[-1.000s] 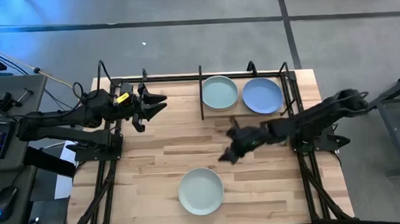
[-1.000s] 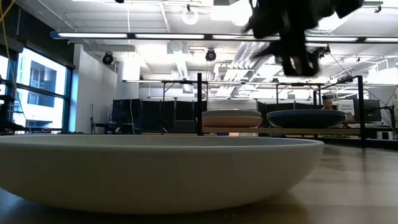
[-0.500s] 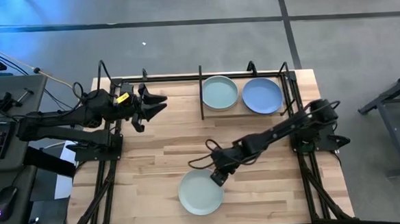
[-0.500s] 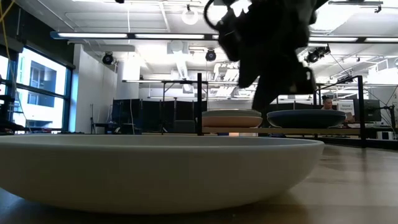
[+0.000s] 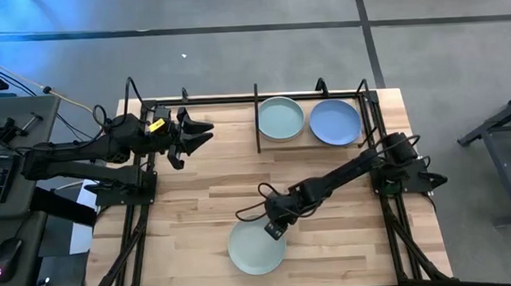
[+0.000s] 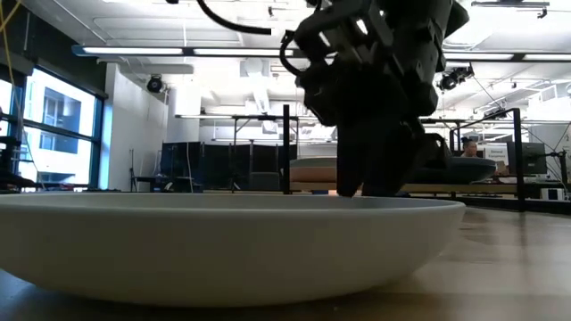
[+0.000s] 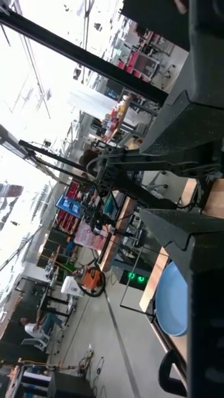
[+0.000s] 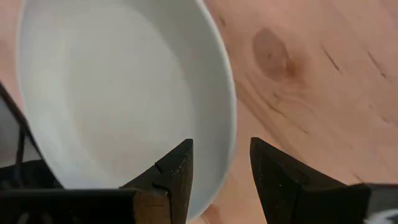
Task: Place and stack plates onto a shelf
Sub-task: Stack the gray plate on top of the blue plate on the shelf
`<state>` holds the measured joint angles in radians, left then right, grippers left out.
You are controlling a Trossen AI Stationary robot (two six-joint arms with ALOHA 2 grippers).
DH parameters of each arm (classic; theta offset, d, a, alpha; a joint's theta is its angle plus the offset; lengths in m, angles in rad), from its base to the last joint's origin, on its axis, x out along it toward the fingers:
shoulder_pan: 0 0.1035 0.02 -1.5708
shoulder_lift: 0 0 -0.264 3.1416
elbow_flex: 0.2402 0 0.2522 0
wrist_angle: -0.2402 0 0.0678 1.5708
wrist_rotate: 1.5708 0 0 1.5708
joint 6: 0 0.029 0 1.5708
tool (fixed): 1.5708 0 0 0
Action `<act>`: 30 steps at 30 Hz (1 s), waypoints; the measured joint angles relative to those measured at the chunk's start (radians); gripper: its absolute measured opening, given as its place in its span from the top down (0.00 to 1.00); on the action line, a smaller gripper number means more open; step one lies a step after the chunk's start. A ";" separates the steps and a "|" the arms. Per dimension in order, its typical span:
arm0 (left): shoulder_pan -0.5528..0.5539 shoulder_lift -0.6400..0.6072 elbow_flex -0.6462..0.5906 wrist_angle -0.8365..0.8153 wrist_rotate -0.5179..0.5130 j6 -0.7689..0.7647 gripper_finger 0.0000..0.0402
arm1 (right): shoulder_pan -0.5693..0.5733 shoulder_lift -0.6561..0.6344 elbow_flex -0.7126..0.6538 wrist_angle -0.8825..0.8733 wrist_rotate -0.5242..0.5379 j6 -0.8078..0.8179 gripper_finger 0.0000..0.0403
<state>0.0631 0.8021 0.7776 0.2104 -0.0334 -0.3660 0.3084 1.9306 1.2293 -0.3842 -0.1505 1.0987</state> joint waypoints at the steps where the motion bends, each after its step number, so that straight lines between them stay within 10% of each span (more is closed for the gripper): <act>1: 0.000 0.000 0.000 0.000 0.000 0.000 0.65 | 0.000 0.004 0.000 0.000 0.006 0.000 0.65; 9: 0.000 0.000 0.000 0.002 0.000 0.000 0.65 | 0.000 0.009 0.000 -0.001 0.069 0.000 0.68; 19: 0.000 0.000 0.000 0.002 0.000 0.000 0.65 | 0.000 0.009 0.000 -0.030 0.066 -0.024 0.99; 30: 0.002 0.000 0.000 0.006 0.000 0.000 0.65 | -0.020 -0.060 -0.001 -0.065 -0.015 -0.080 1.00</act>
<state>0.0648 0.8017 0.7776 0.2161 -0.0334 -0.3660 0.2886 1.8709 1.2285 -0.4496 -0.1656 1.0191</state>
